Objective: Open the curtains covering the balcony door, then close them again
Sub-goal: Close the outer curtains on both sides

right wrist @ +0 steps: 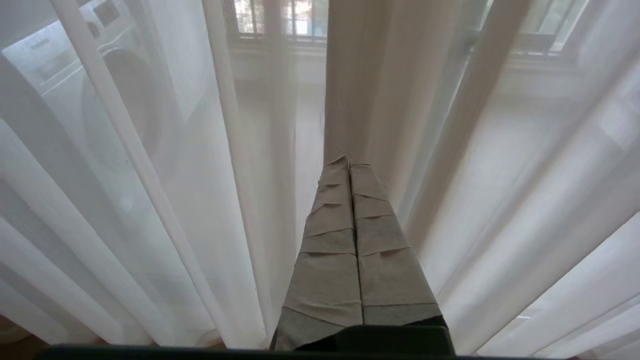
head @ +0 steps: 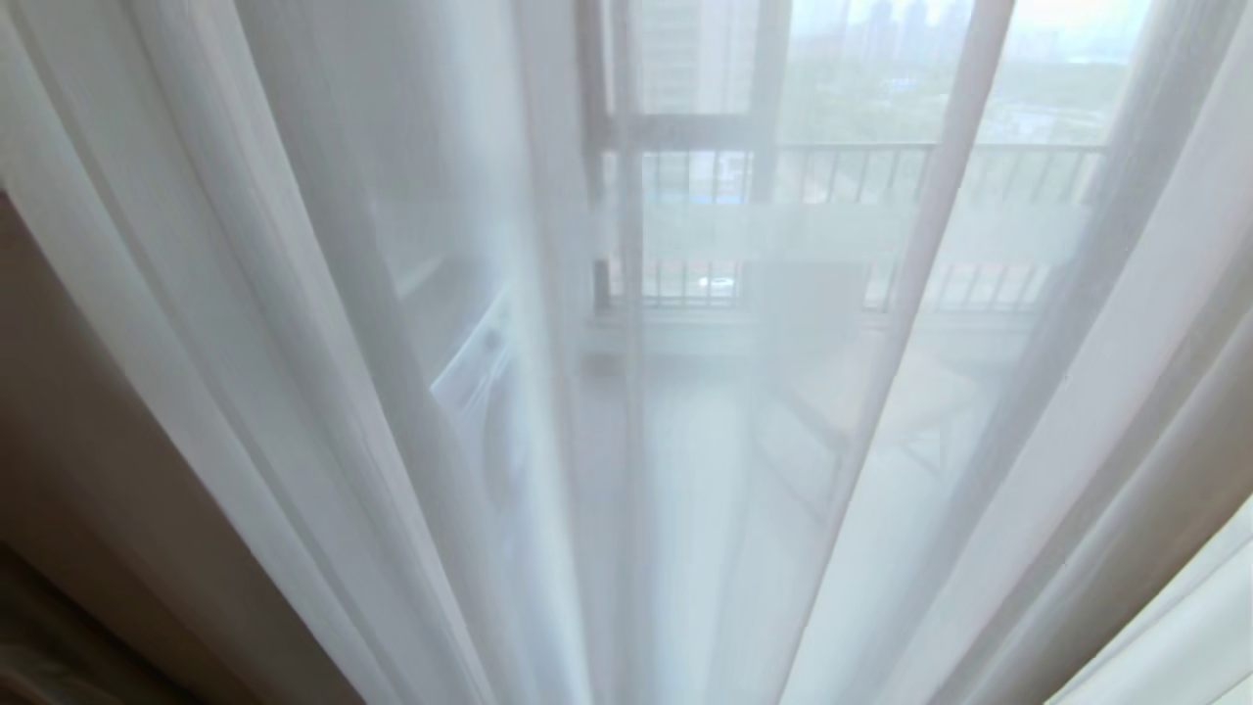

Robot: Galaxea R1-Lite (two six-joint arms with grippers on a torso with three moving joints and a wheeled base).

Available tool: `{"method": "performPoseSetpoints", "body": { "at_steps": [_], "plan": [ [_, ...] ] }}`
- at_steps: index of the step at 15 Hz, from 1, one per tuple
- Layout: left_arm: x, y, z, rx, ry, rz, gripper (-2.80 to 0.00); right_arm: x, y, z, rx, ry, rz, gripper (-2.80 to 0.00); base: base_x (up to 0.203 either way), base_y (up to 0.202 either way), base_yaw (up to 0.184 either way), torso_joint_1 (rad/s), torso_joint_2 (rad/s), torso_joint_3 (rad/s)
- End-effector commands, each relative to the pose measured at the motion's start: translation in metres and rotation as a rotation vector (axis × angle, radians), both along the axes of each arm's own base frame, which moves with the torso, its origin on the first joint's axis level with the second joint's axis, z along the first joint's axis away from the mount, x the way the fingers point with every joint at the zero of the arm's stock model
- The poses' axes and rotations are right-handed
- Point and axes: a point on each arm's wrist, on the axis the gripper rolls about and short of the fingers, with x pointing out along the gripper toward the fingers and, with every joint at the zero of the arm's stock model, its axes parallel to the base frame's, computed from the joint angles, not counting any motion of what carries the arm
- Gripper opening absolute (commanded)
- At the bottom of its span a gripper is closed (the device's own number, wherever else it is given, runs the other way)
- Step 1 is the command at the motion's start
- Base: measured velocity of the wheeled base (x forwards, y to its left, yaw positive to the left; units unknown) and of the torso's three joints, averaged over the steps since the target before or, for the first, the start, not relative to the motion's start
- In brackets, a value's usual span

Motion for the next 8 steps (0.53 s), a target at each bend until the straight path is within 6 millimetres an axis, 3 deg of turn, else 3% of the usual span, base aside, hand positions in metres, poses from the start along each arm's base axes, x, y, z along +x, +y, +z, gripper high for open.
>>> {"method": "performPoseSetpoints", "body": {
  "at_steps": [1, 8],
  "plan": [
    [0.0, 0.0, 0.0001, -0.003, -0.001, -0.001, -2.8, 0.0, 0.0, -0.0001, 0.0, 0.001, 0.0, -2.8, 0.0, 0.191, -0.001, 0.004, 0.0, 0.002],
    [0.0, 0.0, 0.0001, -0.005, -0.002, 0.001, -2.8, 0.0, 0.0, -0.0001, 0.0, 0.001, 0.0, -2.8, 0.0, 0.193, 0.0, 0.003, 0.0, 0.002]
  ]
}}
